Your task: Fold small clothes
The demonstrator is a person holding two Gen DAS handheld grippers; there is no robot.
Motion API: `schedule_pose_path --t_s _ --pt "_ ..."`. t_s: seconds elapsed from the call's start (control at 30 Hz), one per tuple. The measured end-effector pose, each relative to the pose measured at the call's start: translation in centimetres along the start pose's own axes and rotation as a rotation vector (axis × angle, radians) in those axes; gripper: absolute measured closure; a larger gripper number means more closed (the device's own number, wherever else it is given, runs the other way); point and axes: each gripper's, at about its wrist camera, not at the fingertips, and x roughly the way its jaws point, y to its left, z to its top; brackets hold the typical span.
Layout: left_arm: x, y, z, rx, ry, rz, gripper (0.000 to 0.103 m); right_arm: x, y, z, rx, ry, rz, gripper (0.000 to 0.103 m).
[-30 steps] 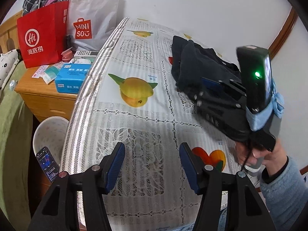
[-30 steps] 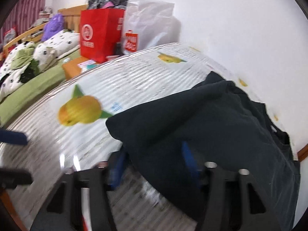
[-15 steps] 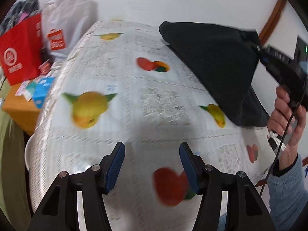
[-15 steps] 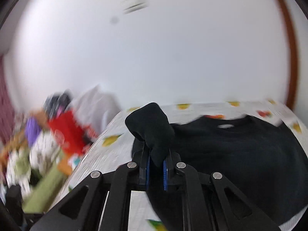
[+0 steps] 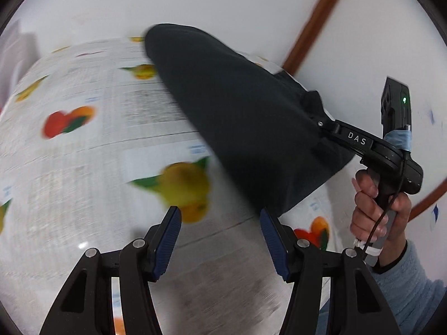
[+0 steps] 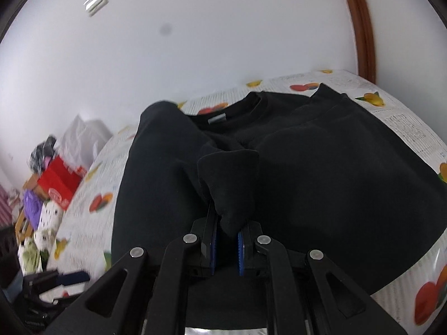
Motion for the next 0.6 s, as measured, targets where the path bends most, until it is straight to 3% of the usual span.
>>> schedule_pose_path --t_s 0.33,0.47,0.53,0.6 --pt "4.1 -3.9 1.3 0.031 0.014 -0.013 0.044 -0.4 -1.1 1.8 -0.028 0.036 0.198 0.084" --pt "4.9 -5.1 1.5 0.009 -0.001 0.014 0.045 0.4 -1.3 2.8 0.005 0.035 0.249 0.064" --pt "5.1 -5.5 1.5 0.002 -0.018 0.048 0.055 0.8 -1.3 3.2 0.016 0.021 0.237 0.065" --pt "4.9 -5.1 1.4 -0.009 -0.034 0.06 0.067 1.2 -1.0 3.3 -0.011 0.017 0.196 0.089"
